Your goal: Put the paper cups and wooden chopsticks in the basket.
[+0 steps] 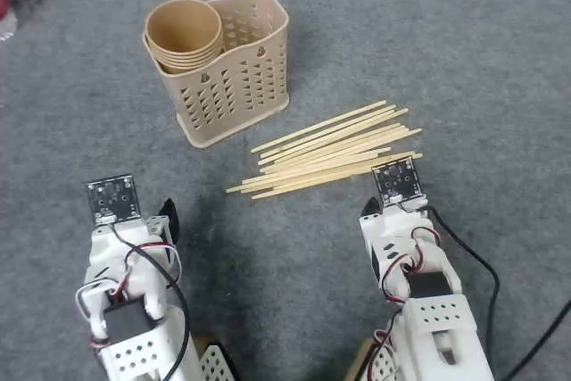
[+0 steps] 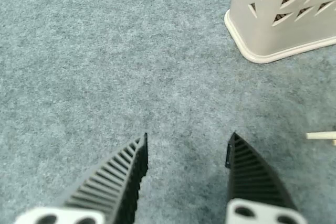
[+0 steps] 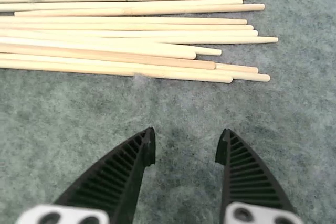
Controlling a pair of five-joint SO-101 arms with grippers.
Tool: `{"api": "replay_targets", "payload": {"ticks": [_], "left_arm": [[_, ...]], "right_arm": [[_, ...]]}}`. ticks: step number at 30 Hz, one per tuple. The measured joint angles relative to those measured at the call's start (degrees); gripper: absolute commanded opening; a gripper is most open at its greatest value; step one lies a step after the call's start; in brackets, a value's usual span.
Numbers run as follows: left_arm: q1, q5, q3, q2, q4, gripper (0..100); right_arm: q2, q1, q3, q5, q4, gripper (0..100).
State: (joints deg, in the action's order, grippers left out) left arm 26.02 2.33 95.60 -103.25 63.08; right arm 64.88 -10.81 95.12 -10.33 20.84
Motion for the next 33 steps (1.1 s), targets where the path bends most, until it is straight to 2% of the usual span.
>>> {"api": "replay_targets", "payload": {"ticks": [9,13,18,24,29,33], "left_arm": [[0.0,0.0,0.0,0.0,0.0,24],[0.0,0.0,0.0,0.0,0.0,24],[0.0,0.0,0.0,0.0,0.0,24],[0.0,0.0,0.0,0.0,0.0,24],[0.0,0.0,0.0,0.0,0.0,24],[0.0,0.0,0.0,0.0,0.0,24]], "right_arm": [[0.0,0.0,0.0,-0.18,0.0,20.4],[0.0,0.44,0.0,-6.51,0.0,20.3],[0.0,4.31,-1.67,-13.01,0.7,20.3],[0.0,9.76,-11.87,-18.46,13.89,20.4],[-2.11,11.96,-31.21,-13.36,28.48,20.4],[-9.23,8.62,-45.27,-13.36,39.91,20.3]]}}
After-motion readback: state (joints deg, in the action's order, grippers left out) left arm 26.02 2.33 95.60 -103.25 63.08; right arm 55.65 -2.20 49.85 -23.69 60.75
